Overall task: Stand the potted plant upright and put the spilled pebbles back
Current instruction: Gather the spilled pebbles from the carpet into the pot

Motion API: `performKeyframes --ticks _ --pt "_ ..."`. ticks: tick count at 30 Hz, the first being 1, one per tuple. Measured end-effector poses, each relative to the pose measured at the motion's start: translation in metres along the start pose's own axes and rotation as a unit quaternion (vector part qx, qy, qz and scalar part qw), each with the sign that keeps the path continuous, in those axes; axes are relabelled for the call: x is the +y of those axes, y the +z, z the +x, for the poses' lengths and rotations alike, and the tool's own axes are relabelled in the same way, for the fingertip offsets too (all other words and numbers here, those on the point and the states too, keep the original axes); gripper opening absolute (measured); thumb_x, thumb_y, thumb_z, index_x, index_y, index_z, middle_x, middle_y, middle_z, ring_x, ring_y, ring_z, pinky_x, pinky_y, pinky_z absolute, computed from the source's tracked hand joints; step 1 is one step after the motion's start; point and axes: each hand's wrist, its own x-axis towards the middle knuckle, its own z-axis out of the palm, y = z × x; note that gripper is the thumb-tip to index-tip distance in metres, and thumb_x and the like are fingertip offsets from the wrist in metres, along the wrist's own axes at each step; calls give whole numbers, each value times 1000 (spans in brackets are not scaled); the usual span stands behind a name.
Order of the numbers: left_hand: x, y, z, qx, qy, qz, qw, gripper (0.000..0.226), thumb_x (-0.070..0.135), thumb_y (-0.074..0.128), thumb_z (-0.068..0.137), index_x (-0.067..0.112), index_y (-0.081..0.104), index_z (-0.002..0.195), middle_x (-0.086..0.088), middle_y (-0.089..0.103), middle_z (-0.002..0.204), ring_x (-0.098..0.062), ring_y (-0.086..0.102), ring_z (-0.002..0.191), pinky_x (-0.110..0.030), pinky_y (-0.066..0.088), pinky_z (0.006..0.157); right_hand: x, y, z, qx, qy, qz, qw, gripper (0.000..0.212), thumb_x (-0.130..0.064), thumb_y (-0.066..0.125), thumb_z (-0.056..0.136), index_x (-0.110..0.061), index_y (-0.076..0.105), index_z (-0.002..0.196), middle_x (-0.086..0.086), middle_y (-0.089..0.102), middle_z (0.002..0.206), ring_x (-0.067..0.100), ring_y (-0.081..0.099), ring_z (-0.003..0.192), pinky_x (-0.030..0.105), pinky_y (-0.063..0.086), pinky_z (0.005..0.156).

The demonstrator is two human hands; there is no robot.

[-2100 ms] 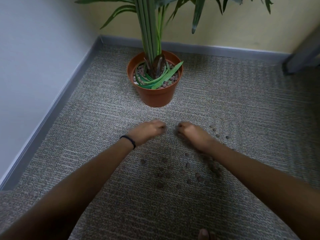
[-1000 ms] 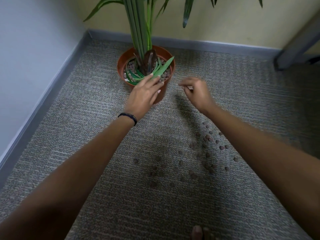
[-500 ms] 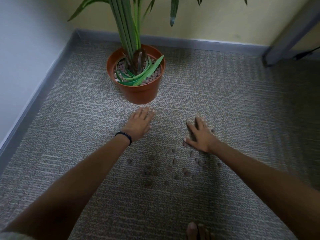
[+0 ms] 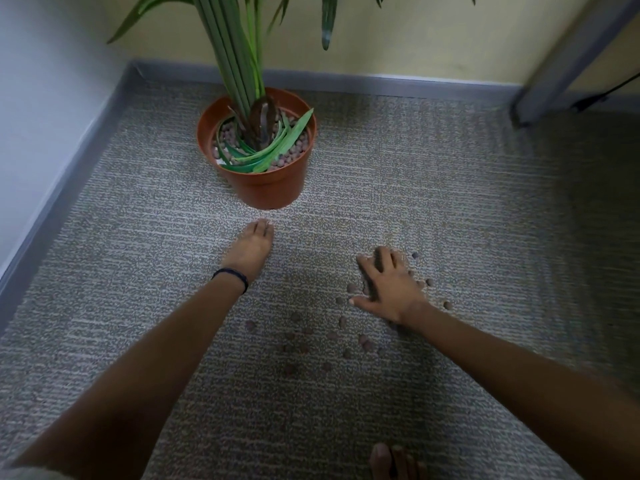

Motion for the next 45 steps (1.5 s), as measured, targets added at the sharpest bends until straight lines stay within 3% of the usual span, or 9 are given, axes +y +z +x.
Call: performKeyframes --ticks 5,10,14,18,22,26,34,40,45 --pt "-9 -8 -5 6 7 -55 998 74 -22 35 82 3 12 147 -15 8 157 -28 11 145 -32 15 117 -13 7 0 44 25 61 997 52 -27 43 98 -24 23 145 17 5 156 40 6 144 51 37 108" --pt "-18 -7 -11 45 52 -56 996 52 -4 40 94 3 29 144 -14 26 153 -27 28 139 -33 24 113 -6 8 -1 27 -43 5 999 62 6 44 92 -16 24 146 13 11 156 34 15 144 43 33 113" --pt "-29 -5 -14 43 158 -26 986 41 26 37 100 19 41 140 1 38 149 -19 41 133 -32 33 109 -1 10 -4 42 -109 -29 993 52 3 46 91 -10 35 140 10 30 147 29 34 130 37 39 106" --pt "-14 -17 -19 18 183 -73 980 39 10 44 95 9 48 134 -7 44 144 -23 45 129 -37 38 106 3 9 -2 61 -154 -45 985 37 -5 47 93 -11 49 129 8 44 131 24 45 117 34 44 98" --pt "8 -42 -18 136 218 -93 962 22 8 56 90 9 61 111 -8 63 115 -23 59 105 -35 50 83 5 4 2 72 -167 -35 983 28 -11 50 95 -14 56 122 6 51 120 20 51 110 29 44 92" --pt "17 -69 -12 233 208 -129 941 25 -4 62 82 1 65 106 -14 67 106 -28 62 95 -36 55 73 8 -4 5 48 -199 -60 977 27 -10 49 94 -10 57 120 8 51 118 22 52 108 31 49 88" --pt "8 -108 0 308 112 -182 927 29 2 51 92 2 60 120 -13 61 121 -29 58 109 -44 54 87 -6 -24 18 74 -204 -29 976 23 -9 49 95 -10 59 116 8 55 120 19 55 107 26 50 89" --pt "-3 -124 0 360 70 -238 899 27 -2 50 91 -1 63 115 -16 62 119 -28 59 108 -31 48 96 -40 -61 38 153 -191 63 968 22 -13 52 94 -5 65 110 11 59 113 23 59 100 24 48 85" --pt "-25 -116 -5 310 -34 -205 928 38 14 46 97 8 48 135 -11 37 149 -29 30 138 -38 25 114 -71 -108 64 265 -153 179 935 23 -6 60 88 -5 66 110 12 62 116 24 61 102 34 53 93"
